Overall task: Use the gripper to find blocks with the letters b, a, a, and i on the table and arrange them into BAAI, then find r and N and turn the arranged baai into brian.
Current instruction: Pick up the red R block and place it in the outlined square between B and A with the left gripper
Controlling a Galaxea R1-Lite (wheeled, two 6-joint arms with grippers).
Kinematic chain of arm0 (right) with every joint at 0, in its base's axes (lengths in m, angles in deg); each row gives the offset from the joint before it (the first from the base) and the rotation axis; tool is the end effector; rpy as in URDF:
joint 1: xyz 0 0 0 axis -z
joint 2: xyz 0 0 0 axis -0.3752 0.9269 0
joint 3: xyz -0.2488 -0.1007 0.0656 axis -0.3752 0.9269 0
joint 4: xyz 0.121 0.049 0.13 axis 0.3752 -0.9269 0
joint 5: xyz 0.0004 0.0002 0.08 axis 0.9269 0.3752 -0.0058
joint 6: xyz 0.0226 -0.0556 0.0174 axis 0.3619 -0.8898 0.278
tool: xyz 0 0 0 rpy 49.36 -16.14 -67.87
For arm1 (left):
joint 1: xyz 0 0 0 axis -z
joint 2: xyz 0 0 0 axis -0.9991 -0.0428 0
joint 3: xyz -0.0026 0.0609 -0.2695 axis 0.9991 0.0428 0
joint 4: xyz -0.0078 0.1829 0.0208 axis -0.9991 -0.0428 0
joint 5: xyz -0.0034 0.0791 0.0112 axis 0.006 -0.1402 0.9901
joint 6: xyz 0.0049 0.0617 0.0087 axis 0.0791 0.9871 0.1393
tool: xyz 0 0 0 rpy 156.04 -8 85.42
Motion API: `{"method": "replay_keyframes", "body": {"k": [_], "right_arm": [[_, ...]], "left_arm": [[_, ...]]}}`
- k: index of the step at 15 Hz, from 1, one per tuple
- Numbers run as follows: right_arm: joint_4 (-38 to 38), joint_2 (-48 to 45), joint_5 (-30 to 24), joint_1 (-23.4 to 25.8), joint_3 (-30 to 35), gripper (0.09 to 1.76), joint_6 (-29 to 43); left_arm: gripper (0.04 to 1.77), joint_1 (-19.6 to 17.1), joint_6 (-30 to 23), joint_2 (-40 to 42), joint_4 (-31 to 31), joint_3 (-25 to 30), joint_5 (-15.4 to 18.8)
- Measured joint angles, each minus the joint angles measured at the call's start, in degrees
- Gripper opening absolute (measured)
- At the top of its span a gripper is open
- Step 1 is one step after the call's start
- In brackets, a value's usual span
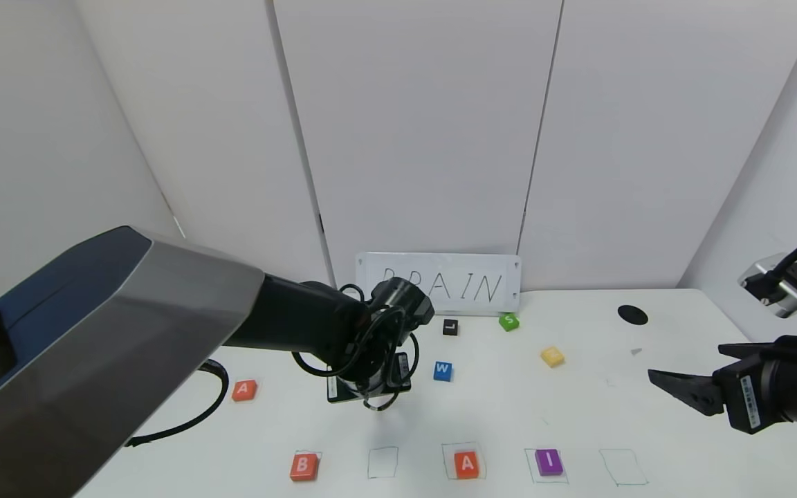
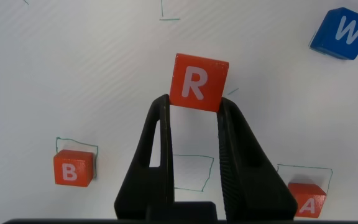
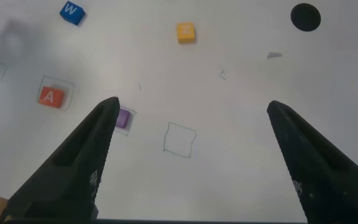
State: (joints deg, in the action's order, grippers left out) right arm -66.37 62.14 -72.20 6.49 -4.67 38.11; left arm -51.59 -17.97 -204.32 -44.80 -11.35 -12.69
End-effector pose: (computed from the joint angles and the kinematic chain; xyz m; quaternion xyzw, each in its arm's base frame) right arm 0.2223 0.0601 0.1478 -0.0620 0.2882 0.1211 0.9478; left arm 0.3338 -0.2162 0.0325 -0.0680 0.4909 0.0650 0.8661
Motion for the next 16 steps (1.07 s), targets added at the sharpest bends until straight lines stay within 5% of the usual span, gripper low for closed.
{"method": "replay_keyframes", "body": {"k": [5,16], "right_arm": [[0.0,0.0,0.0,-0.2,0.1,1.71,0.0],[0.0,0.0,0.0,-0.3,0.2,1.71,0.0]], "left_arm": [[0.48,5.2,-4.3,3.9,7.8,10.3,-0.3],[0.48,8.7,-9.1,6.0,7.9,15.7,-2.3]]}}
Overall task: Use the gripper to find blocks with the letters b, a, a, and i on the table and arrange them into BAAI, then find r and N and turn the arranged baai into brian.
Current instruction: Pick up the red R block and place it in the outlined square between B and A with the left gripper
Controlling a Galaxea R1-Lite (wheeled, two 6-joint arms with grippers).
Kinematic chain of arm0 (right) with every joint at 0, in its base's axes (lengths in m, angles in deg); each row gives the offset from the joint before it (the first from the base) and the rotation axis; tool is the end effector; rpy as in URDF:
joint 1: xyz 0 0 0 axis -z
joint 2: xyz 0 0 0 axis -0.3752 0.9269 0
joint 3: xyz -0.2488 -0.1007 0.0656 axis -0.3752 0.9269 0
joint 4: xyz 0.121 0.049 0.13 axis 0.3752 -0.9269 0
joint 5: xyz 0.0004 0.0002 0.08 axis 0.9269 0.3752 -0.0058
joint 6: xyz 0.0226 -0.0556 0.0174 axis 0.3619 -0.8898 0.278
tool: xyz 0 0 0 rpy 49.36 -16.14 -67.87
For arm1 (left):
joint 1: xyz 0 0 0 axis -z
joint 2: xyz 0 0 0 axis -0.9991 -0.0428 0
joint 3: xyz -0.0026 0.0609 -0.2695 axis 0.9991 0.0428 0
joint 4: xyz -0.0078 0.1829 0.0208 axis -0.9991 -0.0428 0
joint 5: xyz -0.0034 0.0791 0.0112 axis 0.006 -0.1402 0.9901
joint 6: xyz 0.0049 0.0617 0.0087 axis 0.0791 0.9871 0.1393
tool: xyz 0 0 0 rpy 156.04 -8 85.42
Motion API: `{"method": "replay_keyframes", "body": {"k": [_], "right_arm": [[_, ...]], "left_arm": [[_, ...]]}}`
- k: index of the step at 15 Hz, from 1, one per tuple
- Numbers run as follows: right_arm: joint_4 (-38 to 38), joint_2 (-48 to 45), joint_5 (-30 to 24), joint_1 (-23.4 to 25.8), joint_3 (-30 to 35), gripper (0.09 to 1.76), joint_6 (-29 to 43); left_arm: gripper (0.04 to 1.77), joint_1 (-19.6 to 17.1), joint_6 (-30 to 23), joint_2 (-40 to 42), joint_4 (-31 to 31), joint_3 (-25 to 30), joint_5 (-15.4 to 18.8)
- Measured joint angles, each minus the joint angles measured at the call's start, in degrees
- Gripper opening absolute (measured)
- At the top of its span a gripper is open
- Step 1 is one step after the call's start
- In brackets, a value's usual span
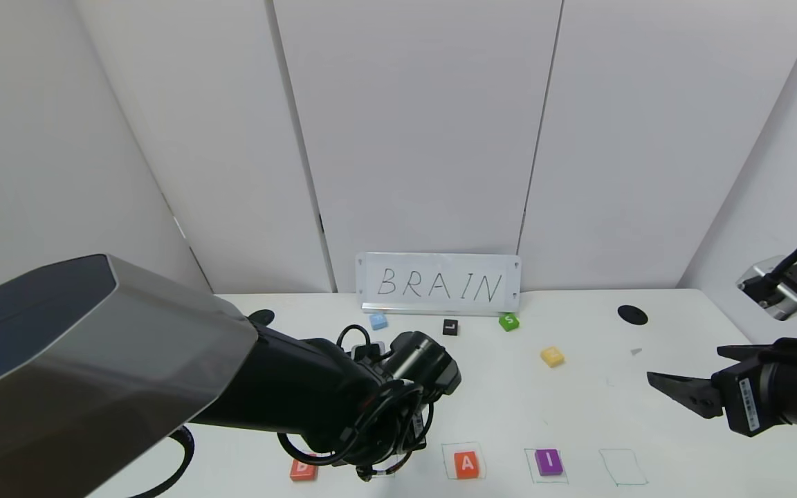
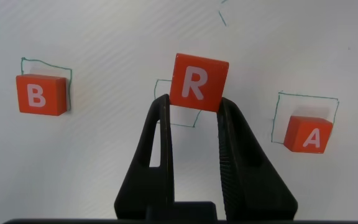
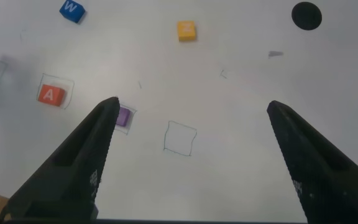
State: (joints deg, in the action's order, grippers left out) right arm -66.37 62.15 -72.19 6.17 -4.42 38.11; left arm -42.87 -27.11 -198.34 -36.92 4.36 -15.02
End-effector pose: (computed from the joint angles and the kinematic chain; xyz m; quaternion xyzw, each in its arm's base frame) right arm 0.2215 0.0612 0.1465 -0.0632 0.2902 0.1236 0.9468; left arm 0.2695 -0.2336 0.0192 -0.0824 0.4898 0.0573 0.8661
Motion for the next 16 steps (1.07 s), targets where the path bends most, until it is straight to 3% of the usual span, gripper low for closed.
{"method": "replay_keyframes", "body": {"k": [5,16], "right_arm": [[0.0,0.1,0.0,-0.2,0.1,1.71,0.0],[0.0,0.1,0.0,-0.2,0.2,1.71,0.0]], "left_arm": [[0.48,1.7,-3.8,-0.7,0.0,3.9,-1.3],[0.48,2.3,-4.4,-0.9,0.9,5.5,-1.5]]}}
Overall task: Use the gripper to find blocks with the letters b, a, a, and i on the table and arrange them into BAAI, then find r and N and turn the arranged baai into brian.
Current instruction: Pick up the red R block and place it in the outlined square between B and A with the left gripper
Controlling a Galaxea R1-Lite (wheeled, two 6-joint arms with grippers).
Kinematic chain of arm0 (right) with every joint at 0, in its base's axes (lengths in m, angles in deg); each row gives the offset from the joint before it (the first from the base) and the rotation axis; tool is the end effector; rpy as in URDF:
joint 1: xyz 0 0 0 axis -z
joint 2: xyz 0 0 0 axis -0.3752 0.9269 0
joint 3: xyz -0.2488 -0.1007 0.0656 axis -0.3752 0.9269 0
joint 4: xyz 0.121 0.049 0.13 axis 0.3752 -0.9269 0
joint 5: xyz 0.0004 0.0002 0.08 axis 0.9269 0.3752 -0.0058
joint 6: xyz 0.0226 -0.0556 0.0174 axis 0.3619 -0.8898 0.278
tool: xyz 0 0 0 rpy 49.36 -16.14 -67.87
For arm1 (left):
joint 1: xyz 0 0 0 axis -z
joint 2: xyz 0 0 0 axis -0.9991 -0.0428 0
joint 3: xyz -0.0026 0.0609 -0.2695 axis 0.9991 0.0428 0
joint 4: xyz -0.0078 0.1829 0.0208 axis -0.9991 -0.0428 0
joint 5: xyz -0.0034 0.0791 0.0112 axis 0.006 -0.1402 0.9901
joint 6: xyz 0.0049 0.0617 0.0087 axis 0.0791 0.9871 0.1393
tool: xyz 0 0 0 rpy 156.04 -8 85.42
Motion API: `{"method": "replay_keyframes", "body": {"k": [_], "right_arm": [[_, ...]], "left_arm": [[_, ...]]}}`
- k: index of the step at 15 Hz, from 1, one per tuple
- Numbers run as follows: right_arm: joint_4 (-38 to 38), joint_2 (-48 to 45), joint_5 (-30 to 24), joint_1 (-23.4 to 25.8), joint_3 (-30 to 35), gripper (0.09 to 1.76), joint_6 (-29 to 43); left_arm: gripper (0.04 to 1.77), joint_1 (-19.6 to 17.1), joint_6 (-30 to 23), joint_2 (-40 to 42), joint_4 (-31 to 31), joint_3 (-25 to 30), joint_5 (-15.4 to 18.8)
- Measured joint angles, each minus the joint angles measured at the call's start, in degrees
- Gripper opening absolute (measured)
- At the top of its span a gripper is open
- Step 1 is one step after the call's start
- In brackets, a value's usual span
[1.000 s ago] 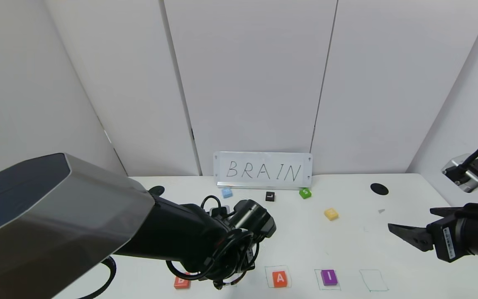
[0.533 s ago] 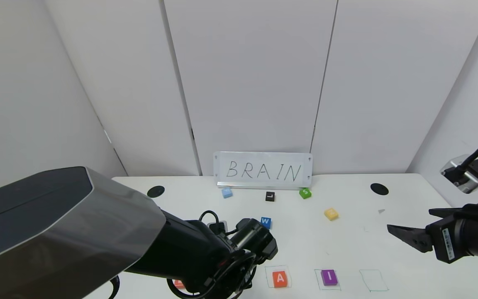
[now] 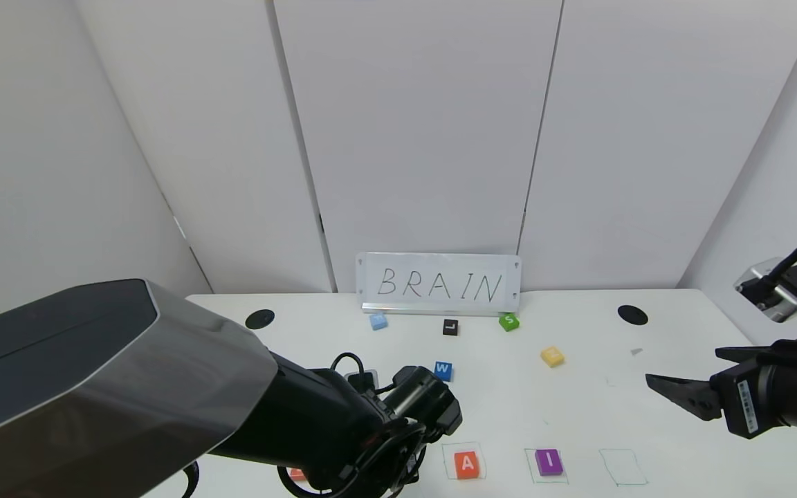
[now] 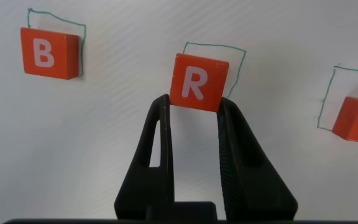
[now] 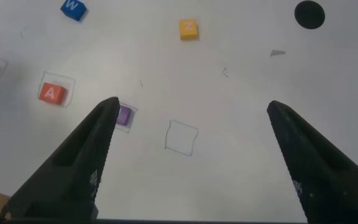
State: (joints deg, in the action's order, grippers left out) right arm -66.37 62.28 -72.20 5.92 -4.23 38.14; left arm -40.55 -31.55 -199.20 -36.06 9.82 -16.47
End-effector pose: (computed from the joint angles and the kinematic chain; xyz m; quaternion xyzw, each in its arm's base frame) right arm 0.2211 0.0621 0.1450 -0.0639 0.2927 0.1256 0.9458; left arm 0.2474 -0.2288 -0.0040 -0.0694 0.5064 0.0859 0.8552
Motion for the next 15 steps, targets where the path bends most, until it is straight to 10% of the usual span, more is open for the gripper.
{"method": "replay_keyframes", "body": {"k": [15], "right_arm": [[0.0,0.2,0.0,-0.2,0.1,1.71,0.0]], "left_arm": [[0.48,0.6,-0.6,-2.5,6.3,2.5,0.2]]}}
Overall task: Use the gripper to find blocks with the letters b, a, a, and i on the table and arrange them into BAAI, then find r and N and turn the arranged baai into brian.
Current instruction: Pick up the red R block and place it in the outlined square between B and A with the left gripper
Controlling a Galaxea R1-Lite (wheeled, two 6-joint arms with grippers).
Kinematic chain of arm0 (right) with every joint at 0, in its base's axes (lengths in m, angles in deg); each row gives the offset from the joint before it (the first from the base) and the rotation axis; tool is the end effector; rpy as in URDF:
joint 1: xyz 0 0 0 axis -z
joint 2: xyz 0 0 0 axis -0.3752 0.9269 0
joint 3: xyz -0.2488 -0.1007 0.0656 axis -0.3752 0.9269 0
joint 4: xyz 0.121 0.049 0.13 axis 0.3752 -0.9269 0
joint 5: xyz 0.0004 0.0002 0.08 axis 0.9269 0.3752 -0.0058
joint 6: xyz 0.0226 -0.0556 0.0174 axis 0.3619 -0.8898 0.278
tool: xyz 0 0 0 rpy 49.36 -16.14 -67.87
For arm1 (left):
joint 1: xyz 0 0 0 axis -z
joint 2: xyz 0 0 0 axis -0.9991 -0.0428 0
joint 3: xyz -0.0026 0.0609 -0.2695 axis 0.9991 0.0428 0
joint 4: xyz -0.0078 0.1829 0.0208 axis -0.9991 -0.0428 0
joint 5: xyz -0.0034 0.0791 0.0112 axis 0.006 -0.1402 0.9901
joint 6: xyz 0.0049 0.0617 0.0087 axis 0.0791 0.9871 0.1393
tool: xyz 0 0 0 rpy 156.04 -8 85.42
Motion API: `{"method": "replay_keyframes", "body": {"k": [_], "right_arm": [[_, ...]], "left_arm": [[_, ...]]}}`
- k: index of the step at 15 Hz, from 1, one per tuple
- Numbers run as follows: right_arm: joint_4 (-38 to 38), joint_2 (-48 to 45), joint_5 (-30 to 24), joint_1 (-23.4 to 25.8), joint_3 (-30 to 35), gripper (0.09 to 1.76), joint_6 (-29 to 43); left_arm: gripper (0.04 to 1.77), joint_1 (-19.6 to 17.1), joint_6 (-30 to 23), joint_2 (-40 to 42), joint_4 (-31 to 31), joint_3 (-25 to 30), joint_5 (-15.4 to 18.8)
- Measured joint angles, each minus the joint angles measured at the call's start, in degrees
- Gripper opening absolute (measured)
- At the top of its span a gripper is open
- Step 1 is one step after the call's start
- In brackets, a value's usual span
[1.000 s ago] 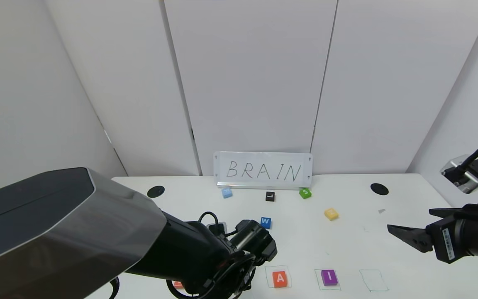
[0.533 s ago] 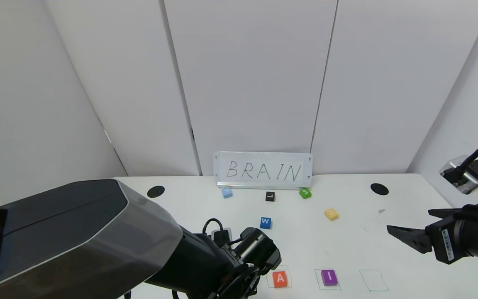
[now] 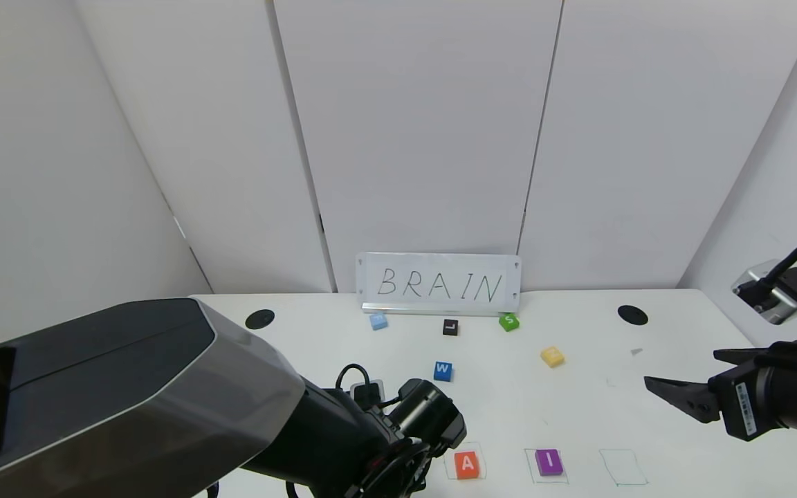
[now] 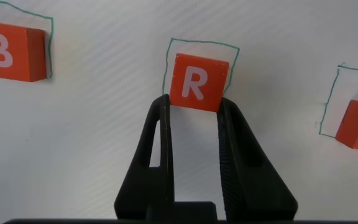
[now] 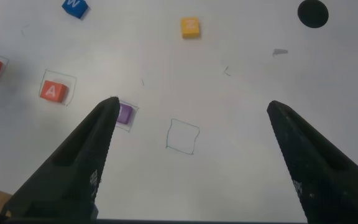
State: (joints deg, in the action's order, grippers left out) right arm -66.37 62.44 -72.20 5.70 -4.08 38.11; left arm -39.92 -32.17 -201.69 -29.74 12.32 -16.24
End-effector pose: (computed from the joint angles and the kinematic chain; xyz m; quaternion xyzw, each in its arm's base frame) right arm 0.2210 0.0630 0.1435 -0.0651 0.2951 0.1274 0.9447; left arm 0.2468 -0.2341 -0.0223 -0.0799 0.5017 0.0780 0.8578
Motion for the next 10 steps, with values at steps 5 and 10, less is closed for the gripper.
{"method": "replay_keyframes", "body": {"k": [5,10], "right_arm": [[0.0,0.0,0.0,0.0,0.0,1.71,0.0],[0.0,0.0,0.0,0.0,0.0,1.71,0.0]], "left_arm": [[0.48,0.1,0.5,0.0,-0.1,0.1,0.0],[1.03,0.3,0.5,0.1,-0.1,0.1,0.0]]}}
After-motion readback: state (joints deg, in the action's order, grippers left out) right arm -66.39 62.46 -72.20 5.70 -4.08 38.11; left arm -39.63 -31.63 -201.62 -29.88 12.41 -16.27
